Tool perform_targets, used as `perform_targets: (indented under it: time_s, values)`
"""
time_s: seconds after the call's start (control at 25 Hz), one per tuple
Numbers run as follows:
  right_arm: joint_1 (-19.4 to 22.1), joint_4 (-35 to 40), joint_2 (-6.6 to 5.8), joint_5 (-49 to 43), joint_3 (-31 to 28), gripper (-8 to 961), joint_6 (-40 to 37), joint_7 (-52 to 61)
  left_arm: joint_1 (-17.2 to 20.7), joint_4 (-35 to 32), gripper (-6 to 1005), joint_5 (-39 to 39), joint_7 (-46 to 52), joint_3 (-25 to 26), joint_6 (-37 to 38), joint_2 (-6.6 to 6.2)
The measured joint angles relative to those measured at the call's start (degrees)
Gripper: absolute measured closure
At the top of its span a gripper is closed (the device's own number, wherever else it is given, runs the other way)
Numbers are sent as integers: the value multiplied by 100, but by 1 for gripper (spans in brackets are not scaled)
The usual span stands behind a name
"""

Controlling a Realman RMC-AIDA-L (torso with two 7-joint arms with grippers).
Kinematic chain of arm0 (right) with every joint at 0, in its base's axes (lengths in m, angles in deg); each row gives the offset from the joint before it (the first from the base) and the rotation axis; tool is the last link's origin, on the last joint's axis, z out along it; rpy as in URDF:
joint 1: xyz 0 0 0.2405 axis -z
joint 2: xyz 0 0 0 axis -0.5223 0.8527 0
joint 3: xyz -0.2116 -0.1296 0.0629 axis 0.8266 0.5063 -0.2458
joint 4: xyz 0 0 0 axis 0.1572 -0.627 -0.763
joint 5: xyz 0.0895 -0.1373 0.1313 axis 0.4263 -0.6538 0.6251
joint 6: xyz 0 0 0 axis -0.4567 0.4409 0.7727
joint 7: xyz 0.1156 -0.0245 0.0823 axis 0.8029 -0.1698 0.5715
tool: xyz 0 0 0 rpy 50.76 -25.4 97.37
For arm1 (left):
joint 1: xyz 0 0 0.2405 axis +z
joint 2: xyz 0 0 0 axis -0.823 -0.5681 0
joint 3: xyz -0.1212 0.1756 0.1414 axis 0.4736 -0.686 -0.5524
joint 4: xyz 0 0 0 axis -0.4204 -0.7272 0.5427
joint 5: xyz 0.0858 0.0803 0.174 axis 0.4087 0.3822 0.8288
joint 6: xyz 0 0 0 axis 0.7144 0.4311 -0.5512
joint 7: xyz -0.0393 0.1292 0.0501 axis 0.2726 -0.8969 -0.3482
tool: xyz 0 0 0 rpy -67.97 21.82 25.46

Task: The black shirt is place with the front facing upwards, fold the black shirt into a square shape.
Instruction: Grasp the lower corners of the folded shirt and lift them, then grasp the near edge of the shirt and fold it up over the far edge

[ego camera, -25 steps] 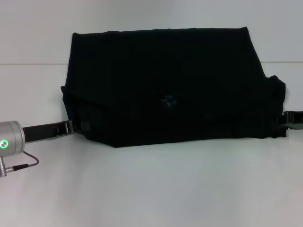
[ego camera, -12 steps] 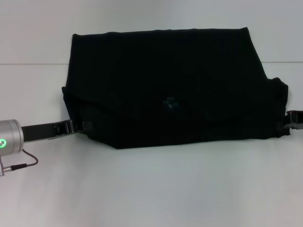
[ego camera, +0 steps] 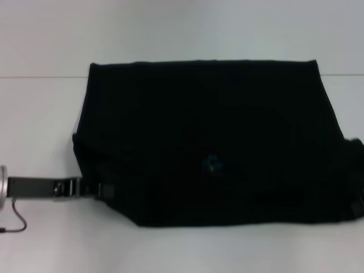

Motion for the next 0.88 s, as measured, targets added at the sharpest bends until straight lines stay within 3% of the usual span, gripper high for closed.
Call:
perform_targets:
  time_s: [0.28, 0.44, 0.68, 0.88]
  values:
    - [221, -27, 106, -355, 48, 873, -837, -462, 0, -28, 959, 891, 249, 373, 1270, -78]
    - [368, -13, 133, -364, 230, 873, -1168, -648, -2, -71, 959, 1452, 292, 344, 1861, -86]
    - [499, -52, 199, -365, 384, 873, -1256, -887, -12, -112, 959, 1779, 298, 136, 2048, -62]
    - [508, -61, 210, -169, -28, 873, -1255, -1088, -135, -32, 959, 1317, 288, 179, 2018, -90]
